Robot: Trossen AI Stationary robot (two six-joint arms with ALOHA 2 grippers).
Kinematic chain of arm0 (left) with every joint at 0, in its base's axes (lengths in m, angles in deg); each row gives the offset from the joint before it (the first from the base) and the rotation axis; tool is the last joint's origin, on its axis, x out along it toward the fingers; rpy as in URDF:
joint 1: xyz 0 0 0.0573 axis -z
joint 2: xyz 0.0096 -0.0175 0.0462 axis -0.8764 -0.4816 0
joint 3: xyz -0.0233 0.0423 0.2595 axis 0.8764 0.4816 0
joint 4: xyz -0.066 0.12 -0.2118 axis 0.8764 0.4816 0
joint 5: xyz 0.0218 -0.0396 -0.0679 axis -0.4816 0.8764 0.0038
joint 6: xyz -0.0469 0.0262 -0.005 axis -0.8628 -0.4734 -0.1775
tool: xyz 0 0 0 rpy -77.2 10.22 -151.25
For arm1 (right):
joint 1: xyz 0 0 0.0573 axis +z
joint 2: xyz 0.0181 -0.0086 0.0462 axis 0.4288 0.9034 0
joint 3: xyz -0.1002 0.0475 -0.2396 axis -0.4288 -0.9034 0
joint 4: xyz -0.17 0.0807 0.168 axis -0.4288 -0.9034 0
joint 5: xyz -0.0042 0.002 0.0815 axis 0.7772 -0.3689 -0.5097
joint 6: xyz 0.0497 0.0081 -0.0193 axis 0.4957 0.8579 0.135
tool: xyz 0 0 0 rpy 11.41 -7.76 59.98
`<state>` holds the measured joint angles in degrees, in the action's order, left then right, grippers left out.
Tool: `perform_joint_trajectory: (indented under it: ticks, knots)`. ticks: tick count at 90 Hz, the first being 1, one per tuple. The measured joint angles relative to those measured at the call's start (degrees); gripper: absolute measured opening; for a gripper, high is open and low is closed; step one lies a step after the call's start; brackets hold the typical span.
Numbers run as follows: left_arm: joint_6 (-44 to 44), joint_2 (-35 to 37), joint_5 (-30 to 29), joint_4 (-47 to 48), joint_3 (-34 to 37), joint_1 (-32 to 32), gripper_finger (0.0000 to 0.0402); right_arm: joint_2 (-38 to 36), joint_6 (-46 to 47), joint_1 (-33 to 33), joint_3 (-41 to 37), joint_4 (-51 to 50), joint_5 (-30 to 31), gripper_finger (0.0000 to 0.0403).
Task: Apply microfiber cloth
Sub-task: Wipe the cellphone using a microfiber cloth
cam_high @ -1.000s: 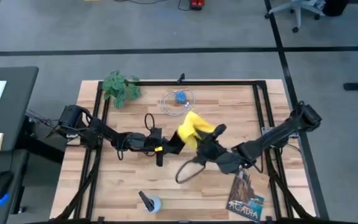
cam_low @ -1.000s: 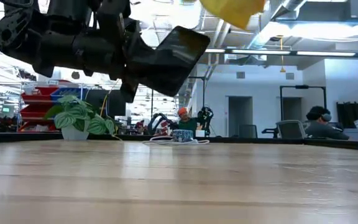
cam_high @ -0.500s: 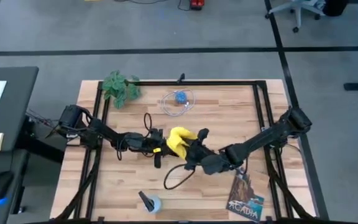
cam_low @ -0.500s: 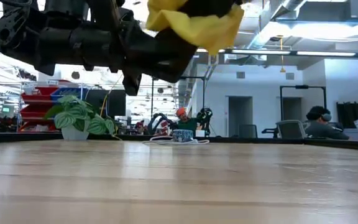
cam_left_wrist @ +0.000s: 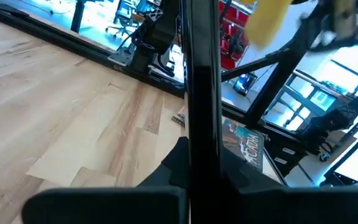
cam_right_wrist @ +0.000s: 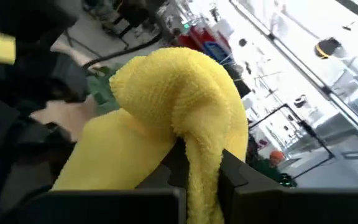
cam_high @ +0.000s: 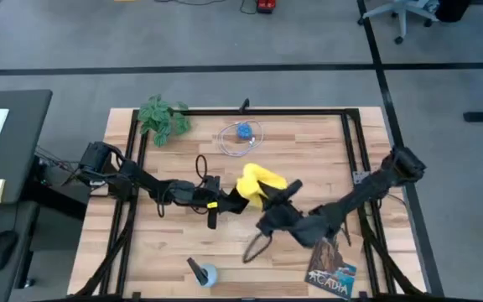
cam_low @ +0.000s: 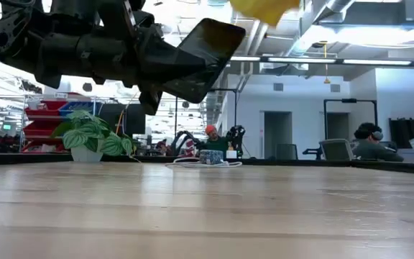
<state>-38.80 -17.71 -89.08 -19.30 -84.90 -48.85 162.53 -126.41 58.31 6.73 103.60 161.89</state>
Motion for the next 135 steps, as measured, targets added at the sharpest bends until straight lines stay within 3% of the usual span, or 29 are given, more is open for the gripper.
perform_joint_trajectory:
  ticks: [12,22,30,45,52,62,88,119,135]
  knots:
    - [-0.46,0.00,-0.19,-0.01,0.00,-0.09,0.0006,-0.68,-0.35,3.00,-0.28,3.46,-2.09,0.0009]
    - [-0.46,0.00,-0.21,-0.28,0.01,-0.09,0.0006,-4.31,7.01,4.39,-2.54,0.35,-6.72,0.0009]
    - [-0.43,-0.02,-0.06,-2.01,0.20,-0.13,0.0006,-8.97,21.31,3.81,-5.86,-8.35,-12.77,0.0009]
    - [-0.22,1.85,-0.02,-3.17,2.65,-1.12,0.0006,-16.96,57.15,0.10,-10.44,-37.42,-27.82,0.0009]
    - [-0.19,4.34,0.00,-3.88,4.65,-1.98,0.0006,-18.24,69.65,-1.11,-11.59,-48.21,-30.04,0.0009]
    - [0.58,9.07,-0.02,-4.71,8.36,-3.73,0.0006,-18.34,79.65,-1.71,-13.90,-56.39,-31.60,0.0009]
    - [-0.49,17.01,-0.15,-4.04,15.26,-6.43,0.0006,-18.32,87.26,-4.36,-21.65,-55.19,-45.11,0.0018]
    - [-1.49,17.27,-0.14,-1.85,16.21,-4.44,0.0006,-18.09,88.55,-4.93,-22.47,-56.97,-45.66,0.0022]
    - [-3.73,17.29,-0.26,3.82,16.22,-2.40,0.0006,-14.88,88.52,-5.36,-22.40,-57.80,-48.00,0.0033]
